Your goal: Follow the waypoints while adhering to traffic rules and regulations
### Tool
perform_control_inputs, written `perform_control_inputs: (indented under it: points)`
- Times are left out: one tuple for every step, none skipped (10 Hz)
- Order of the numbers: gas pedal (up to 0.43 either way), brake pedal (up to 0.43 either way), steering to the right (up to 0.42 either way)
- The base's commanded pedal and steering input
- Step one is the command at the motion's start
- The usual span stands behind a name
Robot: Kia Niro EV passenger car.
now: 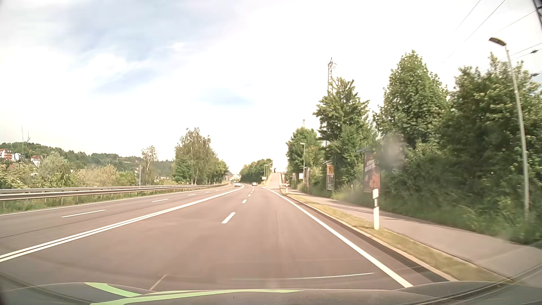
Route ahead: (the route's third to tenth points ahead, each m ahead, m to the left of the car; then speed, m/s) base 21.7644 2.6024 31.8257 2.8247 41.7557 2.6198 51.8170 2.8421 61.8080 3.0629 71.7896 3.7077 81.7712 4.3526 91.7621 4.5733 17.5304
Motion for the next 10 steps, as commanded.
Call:
perform_control_inputs:
  points:
    - [0.079,0.000,-0.003]
    - [0.079,0.000,-0.003]
    - [0.079,0.000,-0.004]
    - [0.087,0.000,-0.003]
    - [0.087,0.000,-0.003]
    - [0.087,0.000,-0.002]
    - [0.087,0.000,-0.002]
    - [0.087,0.000,-0.002]
    - [0.087,0.000,-0.002]
    - [0.087,0.000,-0.003]
